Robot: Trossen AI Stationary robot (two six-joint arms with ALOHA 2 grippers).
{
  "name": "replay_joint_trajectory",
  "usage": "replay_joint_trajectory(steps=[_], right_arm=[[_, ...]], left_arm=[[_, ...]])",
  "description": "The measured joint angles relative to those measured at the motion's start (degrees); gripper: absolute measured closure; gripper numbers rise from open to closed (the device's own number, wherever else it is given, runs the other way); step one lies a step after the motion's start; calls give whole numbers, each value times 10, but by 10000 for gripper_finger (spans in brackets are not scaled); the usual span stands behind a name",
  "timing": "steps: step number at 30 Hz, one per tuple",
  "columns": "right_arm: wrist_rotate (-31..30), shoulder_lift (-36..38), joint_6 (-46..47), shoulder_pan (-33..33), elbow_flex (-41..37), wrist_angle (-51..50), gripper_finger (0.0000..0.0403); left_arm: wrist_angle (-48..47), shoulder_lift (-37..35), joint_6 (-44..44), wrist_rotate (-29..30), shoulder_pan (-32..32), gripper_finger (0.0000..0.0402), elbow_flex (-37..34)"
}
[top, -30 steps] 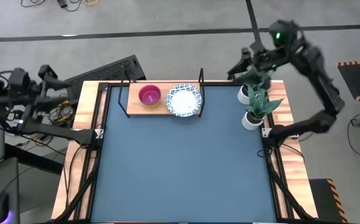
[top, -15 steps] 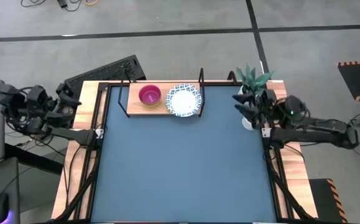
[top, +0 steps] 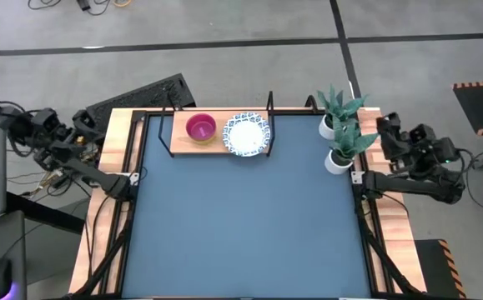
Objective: Place and stack bowls onto a shelf
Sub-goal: Return to Home Position
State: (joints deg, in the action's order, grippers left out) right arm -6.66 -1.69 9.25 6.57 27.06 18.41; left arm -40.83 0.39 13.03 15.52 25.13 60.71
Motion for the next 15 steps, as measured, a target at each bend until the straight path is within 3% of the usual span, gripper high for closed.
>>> replay_joint_trajectory(steps=[4,9,12,15], right_arm=[[2,15,7,-1,-5,-23,148],[0,15,28,0,-44,-28,148],[8,15,49,-1,-107,31,148],[6,15,61,-1,-176,105,148]], left_arm=[[-5,-4,-5,38,63,178,-12],[-9,-4,-5,84,90,178,-55],[-13,-1,8,134,93,178,-112],[20,-3,19,134,88,178,-170]])
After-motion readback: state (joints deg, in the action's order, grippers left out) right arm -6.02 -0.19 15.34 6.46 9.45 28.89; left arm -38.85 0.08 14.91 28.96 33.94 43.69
